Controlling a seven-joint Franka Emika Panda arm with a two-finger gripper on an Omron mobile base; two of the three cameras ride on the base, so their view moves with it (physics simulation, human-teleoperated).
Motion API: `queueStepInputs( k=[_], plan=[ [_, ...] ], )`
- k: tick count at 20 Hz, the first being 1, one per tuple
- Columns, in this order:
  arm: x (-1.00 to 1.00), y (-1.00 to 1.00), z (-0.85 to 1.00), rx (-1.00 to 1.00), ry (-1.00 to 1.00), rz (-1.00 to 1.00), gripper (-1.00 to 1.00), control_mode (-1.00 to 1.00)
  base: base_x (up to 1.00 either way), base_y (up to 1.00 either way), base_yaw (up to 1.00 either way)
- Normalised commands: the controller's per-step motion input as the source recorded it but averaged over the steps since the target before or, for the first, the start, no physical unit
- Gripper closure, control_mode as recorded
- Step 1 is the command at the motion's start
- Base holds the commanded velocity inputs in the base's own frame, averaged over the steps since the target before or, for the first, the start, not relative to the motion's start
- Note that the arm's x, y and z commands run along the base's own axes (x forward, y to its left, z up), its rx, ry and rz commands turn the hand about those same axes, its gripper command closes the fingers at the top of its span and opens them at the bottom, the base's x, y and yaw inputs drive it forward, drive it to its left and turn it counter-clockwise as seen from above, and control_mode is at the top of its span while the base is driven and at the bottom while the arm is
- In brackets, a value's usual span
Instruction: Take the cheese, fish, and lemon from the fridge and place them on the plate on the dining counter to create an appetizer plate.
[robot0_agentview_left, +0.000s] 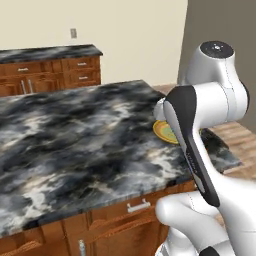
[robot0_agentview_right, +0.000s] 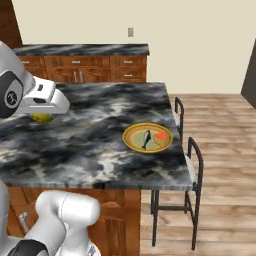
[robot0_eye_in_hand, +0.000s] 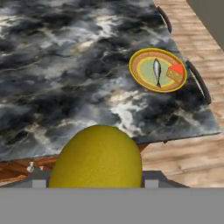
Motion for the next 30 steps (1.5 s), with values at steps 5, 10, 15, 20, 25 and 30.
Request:
queueStepInputs(
  k=[5,10,15,20,25,30],
  plan=[
    [0.0,0.0,0.0,0.0,0.0,0.0,1.0,1.0,0.88,-0.99,0.33],
    [0.17,-0.14,-0.05,0.03,0.03,0.05,1.0,-1.0,0.69,-0.67,0.25],
    [0.81,-0.94,-0.46,0.11,0.1,0.15,1.0,-1.0,0.0,0.0,0.0],
    [0.74,-0.77,-0.89,0.01,0.02,0.05,1.0,-1.0,0.0,0.0,0.0],
    [0.8,-0.22,-0.97,0.0,0.0,0.04,1.0,-1.0,0.0,0.0,0.0],
    [0.89,0.0,-0.77,0.0,0.01,0.01,1.0,-1.0,0.0,0.0,0.0]
  ],
)
